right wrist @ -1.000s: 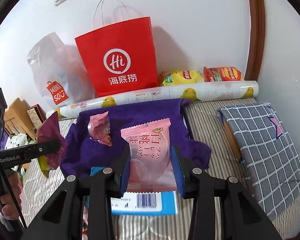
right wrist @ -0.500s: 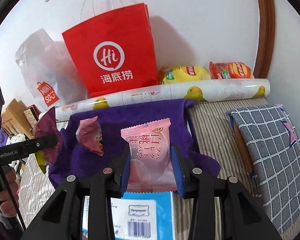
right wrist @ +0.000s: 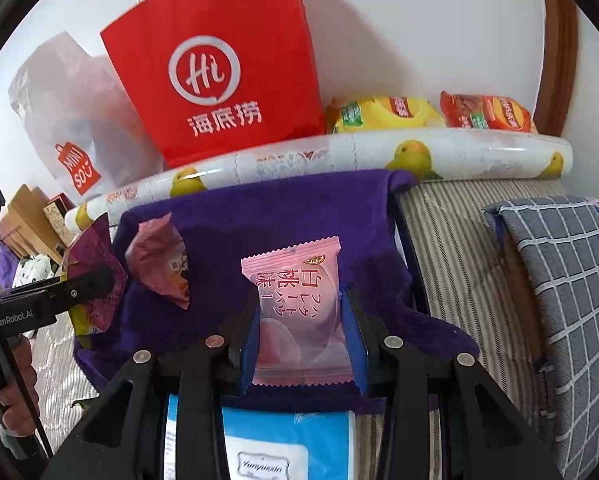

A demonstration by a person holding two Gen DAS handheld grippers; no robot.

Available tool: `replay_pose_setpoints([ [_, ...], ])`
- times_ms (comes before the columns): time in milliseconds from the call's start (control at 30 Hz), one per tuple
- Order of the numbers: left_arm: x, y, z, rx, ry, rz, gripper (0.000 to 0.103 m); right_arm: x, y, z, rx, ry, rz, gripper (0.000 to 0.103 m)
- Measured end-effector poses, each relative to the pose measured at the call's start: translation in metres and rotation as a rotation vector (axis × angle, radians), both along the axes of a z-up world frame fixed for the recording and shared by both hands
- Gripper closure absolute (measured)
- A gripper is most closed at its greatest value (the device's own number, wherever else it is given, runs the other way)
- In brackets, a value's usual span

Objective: Organize snacks
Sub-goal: 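Open right tool to drop pink candy on towel while left tool releases chip bag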

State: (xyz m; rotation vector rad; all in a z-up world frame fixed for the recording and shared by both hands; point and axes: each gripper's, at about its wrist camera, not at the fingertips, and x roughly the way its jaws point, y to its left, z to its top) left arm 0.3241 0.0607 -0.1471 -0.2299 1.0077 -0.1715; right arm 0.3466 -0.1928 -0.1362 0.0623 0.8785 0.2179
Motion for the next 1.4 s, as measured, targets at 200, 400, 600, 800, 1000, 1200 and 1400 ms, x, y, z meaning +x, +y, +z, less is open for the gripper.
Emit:
replay_pose_setpoints([
  [200,0.004,-0.003,-0.012,-0.007,0.021,-0.009,0.044,0.010,-0.002,-0.012,-0.005,0.040,-0.007,0.065],
  [400,0.009,-0.005,-0.018,-0.009,0.031,-0.018,0.044,0.014,0.002,-0.023,-0.008,0.075,0.005,0.065],
  [600,0.011,-0.006,-0.021,-0.009,0.030,-0.022,0.044,0.016,0.005,-0.034,-0.038,0.099,0.009,0.065],
  [800,0.011,-0.007,-0.021,-0.010,0.026,-0.027,0.044,0.017,0.004,-0.036,-0.035,0.106,0.008,0.064],
  [1000,0.013,-0.007,-0.021,-0.014,0.032,-0.027,0.044,0.016,0.005,-0.034,-0.047,0.103,0.009,0.063],
  [1200,0.012,-0.007,-0.018,-0.027,0.041,-0.036,0.038,0.014,0.009,-0.032,-0.045,0.091,0.022,0.047],
  [1400,0.004,-0.004,-0.007,-0.029,0.011,-0.022,0.031,0.009,0.008,-0.024,-0.029,0.088,0.023,0.044],
])
